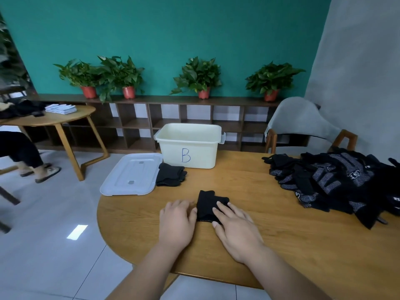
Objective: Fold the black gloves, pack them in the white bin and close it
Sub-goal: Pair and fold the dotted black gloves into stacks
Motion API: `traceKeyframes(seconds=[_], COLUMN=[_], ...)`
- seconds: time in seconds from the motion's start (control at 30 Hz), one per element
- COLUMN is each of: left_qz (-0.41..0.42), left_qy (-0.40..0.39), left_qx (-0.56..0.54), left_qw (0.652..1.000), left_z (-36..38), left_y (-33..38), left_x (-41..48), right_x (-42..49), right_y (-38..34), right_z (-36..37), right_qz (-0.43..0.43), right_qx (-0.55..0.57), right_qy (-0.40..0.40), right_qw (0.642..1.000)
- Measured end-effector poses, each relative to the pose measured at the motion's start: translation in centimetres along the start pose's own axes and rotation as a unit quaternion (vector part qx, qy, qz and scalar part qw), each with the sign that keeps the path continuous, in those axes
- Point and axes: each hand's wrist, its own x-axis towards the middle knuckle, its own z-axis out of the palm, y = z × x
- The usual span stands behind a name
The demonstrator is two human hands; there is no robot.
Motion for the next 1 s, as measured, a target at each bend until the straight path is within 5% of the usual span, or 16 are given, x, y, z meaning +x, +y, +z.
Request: traceKeyframes(seconds=[0.33, 0.57, 1.0], left_qz=[-0.193, -0.199, -0.129], left_qy=[-0.057, -0.018, -0.158], left_qx=[-0.104, -0.221, -0.260], left_qw=[0.974, 0.955, 0.944], left_z=[-0.7, -1.4, -3.2], left_y=[0.6, 0.1, -1.9], left_x=[3.2, 4.9, 6.4], right_x=[2.1, 2.0, 1.8], right_y=[-1.7, -1.4, -1.5], right_z=[1.4, 1.5, 1.1], right_qz=[-0.010, 0.036, 0.069], right_qx=[0.014, 0.070, 0.094], right_qy=[0.009, 0.058, 0.041], right_qw=[1.000, 0.995, 0.992])
